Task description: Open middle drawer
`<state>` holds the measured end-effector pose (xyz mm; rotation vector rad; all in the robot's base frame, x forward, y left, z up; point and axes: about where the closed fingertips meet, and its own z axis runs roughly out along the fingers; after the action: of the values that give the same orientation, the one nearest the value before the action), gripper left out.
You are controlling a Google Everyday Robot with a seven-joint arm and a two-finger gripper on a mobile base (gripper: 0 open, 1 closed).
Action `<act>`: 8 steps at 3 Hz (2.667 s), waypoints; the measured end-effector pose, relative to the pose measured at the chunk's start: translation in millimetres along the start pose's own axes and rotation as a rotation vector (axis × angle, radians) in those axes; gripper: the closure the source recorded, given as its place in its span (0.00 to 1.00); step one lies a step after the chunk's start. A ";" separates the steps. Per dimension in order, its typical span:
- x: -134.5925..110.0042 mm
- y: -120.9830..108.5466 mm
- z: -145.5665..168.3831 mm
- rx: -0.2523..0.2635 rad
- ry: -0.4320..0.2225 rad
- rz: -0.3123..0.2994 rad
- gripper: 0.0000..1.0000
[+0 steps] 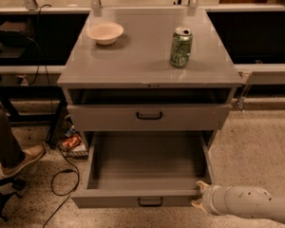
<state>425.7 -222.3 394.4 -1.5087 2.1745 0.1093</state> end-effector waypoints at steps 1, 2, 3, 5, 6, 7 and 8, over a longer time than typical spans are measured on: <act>-3.8 -1.5 -7.3 0.000 0.000 0.001 1.00; -3.8 -1.5 -7.3 0.000 0.000 0.001 1.00; -4.1 -1.7 -8.0 0.000 0.000 0.001 0.82; -5.0 -0.5 -7.2 -0.004 -0.001 0.000 0.28; -5.1 -0.6 -7.4 -0.004 -0.001 0.000 0.04; -14.4 -11.3 -36.1 0.036 -0.040 -0.014 0.00; -12.2 -31.1 -70.6 0.084 -0.074 -0.016 0.00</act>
Offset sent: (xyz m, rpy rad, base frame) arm -0.1299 -0.0064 -0.0206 0.1050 0.0197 -0.1798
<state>432.7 -247.3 468.1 -1.4531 2.0826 0.0665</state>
